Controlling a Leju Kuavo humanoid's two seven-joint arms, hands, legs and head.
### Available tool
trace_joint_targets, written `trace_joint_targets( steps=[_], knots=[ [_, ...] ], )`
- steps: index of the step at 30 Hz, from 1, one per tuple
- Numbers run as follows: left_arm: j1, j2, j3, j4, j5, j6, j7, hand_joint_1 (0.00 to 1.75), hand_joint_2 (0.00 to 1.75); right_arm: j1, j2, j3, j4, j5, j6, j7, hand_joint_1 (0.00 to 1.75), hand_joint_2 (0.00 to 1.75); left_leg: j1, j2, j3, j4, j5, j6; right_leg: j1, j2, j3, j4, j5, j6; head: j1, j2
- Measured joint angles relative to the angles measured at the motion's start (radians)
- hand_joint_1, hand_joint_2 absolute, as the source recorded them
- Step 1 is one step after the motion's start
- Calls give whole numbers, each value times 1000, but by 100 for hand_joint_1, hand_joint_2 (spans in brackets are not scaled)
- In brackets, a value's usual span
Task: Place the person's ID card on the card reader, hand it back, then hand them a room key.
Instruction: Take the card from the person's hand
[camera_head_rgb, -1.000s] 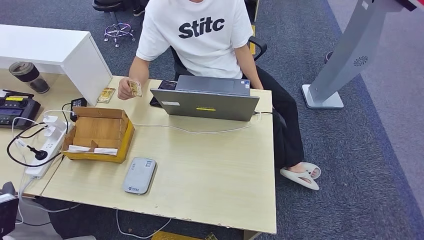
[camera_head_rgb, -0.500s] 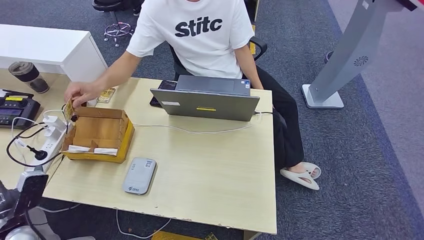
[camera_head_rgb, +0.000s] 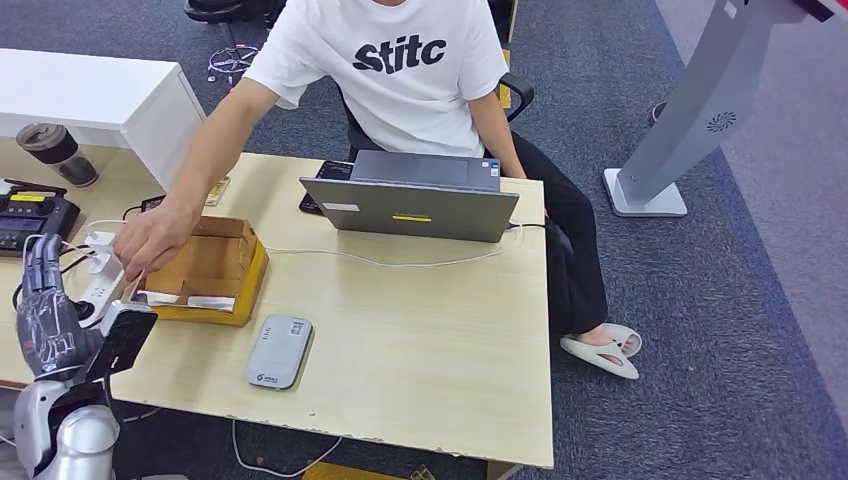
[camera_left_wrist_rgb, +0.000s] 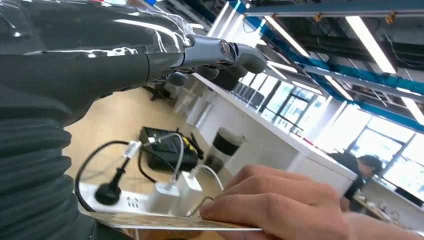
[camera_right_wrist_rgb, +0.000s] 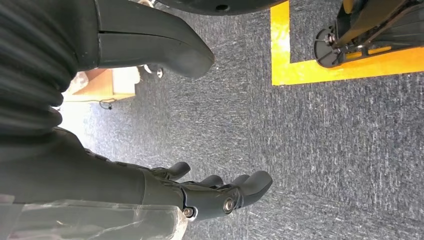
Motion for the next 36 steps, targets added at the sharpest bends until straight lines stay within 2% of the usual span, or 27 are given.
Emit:
trace_joint_targets(
  steps=[7,9,11,13,36],
  knots=[
    [-39,-8,-86,13,80,-65,17,2,175,1,-2,12,0,15,0,-1,0,175,0,0,0,0,0,0,0,0,-1,0,0,0,0,0],
    [-46,-8,-101,16,94,-74,20,51,175,1,-2,15,0,15,-1,-1,0,175,0,0,0,0,0,0,0,0,-1,0,0,0,0,0],
    [-49,-8,-112,17,100,-79,20,134,175,2,-2,17,0,15,-1,-1,0,175,0,0,0,0,0,0,0,0,-1,0,0,0,0,0],
    [-49,-8,-120,17,105,-86,20,172,175,3,-2,17,0,15,-2,1,0,175,0,0,0,0,0,0,0,0,-1,0,0,0,0,0],
    [-44,-6,-130,17,143,-103,-6,175,175,4,8,17,11,14,-38,0,0,175,0,0,-1,0,0,0,0,1,-1,0,0,0,0,0]
  ],
)
